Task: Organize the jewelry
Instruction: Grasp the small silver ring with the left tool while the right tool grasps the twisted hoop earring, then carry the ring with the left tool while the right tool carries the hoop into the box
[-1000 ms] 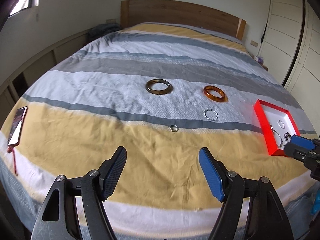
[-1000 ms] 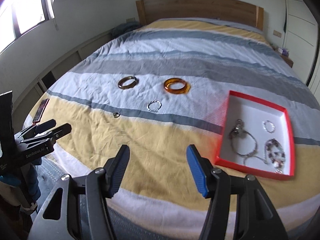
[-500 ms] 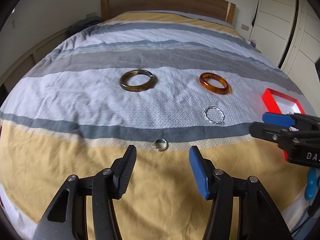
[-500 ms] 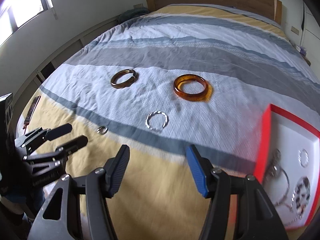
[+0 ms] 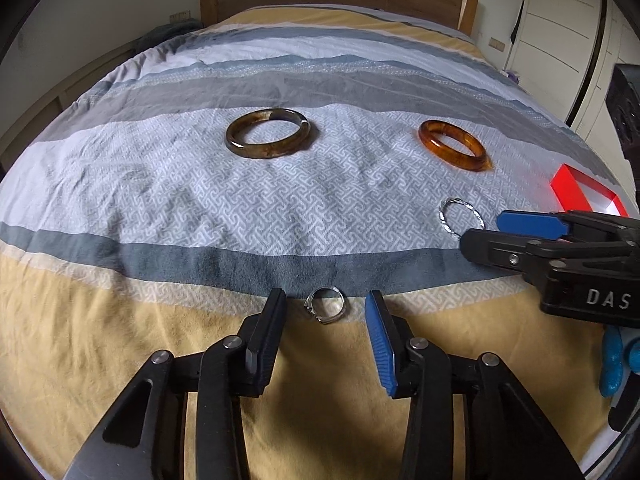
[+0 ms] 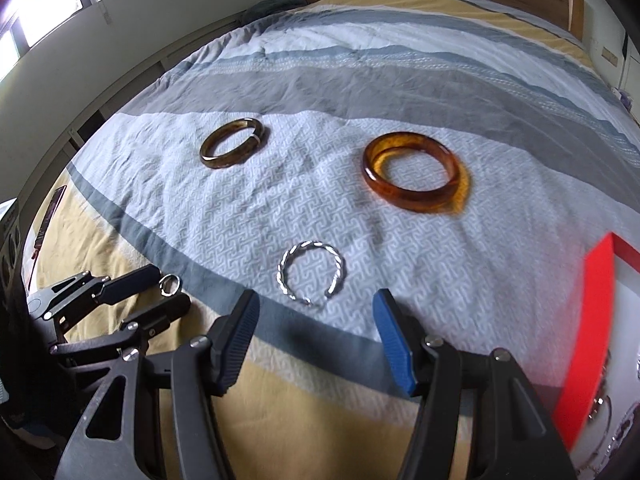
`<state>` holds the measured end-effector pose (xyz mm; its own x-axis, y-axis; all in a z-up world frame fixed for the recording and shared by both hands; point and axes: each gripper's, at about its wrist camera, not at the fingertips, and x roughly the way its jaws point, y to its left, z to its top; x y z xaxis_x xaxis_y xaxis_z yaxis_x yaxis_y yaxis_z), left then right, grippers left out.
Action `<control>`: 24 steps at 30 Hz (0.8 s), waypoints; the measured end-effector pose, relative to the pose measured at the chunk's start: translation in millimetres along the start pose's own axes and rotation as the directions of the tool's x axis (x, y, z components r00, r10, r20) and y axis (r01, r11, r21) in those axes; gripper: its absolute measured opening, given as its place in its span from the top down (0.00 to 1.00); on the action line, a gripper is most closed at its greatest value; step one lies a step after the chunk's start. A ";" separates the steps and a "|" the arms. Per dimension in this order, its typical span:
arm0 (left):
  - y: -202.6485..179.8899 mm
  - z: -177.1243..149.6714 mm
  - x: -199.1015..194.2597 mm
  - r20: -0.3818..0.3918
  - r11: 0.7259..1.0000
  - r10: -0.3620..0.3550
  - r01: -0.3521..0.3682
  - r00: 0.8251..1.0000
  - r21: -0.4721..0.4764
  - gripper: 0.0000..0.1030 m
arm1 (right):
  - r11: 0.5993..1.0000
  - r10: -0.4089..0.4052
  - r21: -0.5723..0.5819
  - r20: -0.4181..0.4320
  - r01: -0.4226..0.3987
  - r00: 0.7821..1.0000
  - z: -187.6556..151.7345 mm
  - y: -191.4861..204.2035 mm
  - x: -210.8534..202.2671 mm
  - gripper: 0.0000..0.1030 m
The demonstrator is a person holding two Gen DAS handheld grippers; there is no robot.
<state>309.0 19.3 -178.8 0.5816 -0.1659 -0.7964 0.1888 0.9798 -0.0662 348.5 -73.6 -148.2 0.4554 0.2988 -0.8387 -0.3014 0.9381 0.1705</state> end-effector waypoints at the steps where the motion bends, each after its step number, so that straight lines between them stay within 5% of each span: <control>1: 0.3 -0.8 1.9 0.000 1.000 0.002 -0.002 1.000 0.000 0.63 | 1.000 0.002 0.000 -0.001 -0.002 1.000 1.0 -0.1 2.5 0.44; 9: 2.2 -4.8 9.2 0.010 1.000 0.008 -0.008 1.000 -0.007 0.70 | 1.000 0.002 0.000 -0.003 -0.002 1.000 1.2 -0.1 19.7 0.47; 13: 3.0 -4.4 10.3 0.015 1.000 0.008 -0.007 1.000 -0.014 0.78 | 1.000 0.015 0.028 0.006 -0.015 1.000 1.5 -6.5 21.8 0.64; 24: 5.8 -1.7 -0.5 0.026 1.000 -0.009 0.010 1.000 -0.027 0.80 | 0.998 0.043 0.039 0.024 -0.044 0.999 -1.0 -9.1 5.7 0.65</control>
<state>308.4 25.3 -179.8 0.6002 -0.1778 -0.7798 0.1728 0.9808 -0.0906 353.0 -80.6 -155.1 0.4623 0.3430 -0.8177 -0.2882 0.9302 0.2272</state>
